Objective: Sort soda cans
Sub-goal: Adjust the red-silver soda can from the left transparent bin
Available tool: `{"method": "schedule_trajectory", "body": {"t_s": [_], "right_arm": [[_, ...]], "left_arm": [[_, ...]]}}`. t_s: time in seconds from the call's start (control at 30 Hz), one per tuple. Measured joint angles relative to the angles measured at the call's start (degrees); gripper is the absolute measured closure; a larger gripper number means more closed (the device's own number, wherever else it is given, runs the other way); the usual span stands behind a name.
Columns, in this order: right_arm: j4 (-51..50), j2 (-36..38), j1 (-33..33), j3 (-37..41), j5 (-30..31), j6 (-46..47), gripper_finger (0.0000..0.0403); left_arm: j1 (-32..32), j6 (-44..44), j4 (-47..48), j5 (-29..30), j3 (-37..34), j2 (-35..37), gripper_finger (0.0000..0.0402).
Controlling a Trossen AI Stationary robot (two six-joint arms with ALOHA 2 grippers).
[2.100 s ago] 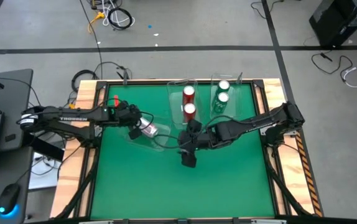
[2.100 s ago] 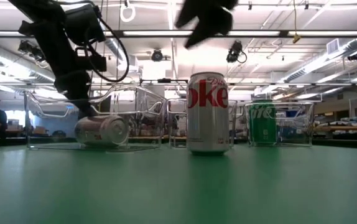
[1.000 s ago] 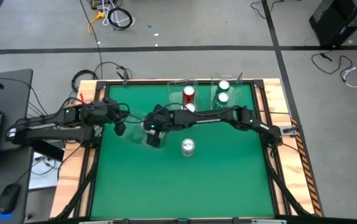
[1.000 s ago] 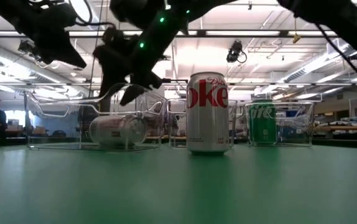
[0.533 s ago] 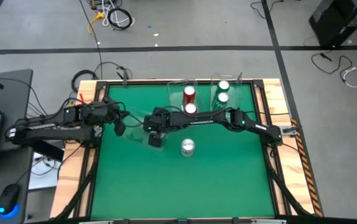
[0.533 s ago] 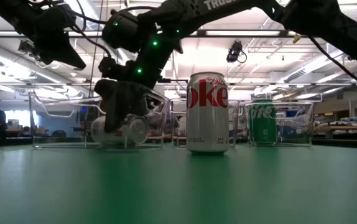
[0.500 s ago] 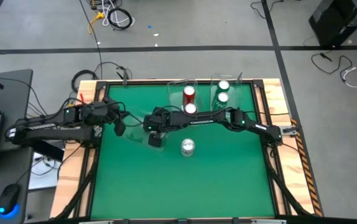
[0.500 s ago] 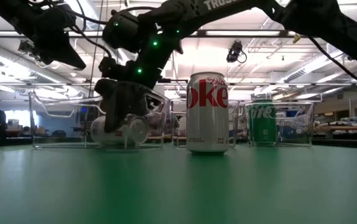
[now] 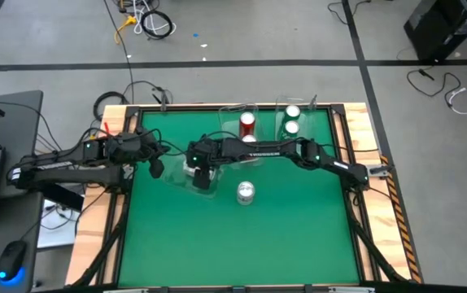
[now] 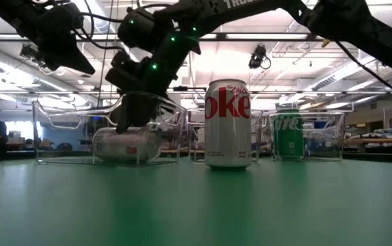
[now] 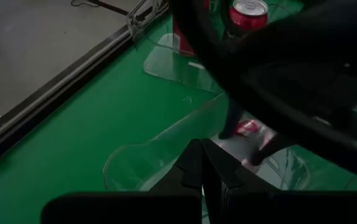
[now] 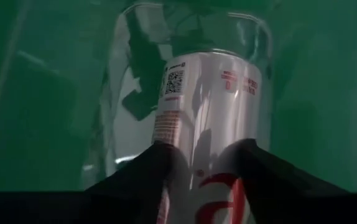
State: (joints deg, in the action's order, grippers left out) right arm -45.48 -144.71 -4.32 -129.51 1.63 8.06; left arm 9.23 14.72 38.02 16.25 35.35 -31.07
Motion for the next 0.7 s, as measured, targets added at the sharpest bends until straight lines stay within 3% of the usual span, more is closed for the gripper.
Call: {"method": "schedule_trajectory", "body": {"t_s": [0.1, 0.27, 0.57, 0.7], "right_arm": [[-4.82, -0.45, 0.0, -5.19, -2.61, -1.25, 0.0224], [-5.36, 0.86, 0.39, -4.35, -3.91, -2.18, 0.0232], [-5.16, 0.16, -0.63, -3.89, -6.51, 2.78, 0.0103], [-5.96, 0.31, -1.06, -2.94, -7.01, 2.33, 0.0069]], "left_arm": [[0.0, -0.97, 0.03, 0.0, 0.0, 0.0, 0.0401], [0.15, -1.01, 2.7, 2.65, 0.0, -0.04, 0.0401], [0.2, 2.41, 3.42, 3.18, -0.02, -2.73, 0.0401], [0.2, 3.13, 0.65, 1.12, -0.02, -3.27, 0.0401]]}}
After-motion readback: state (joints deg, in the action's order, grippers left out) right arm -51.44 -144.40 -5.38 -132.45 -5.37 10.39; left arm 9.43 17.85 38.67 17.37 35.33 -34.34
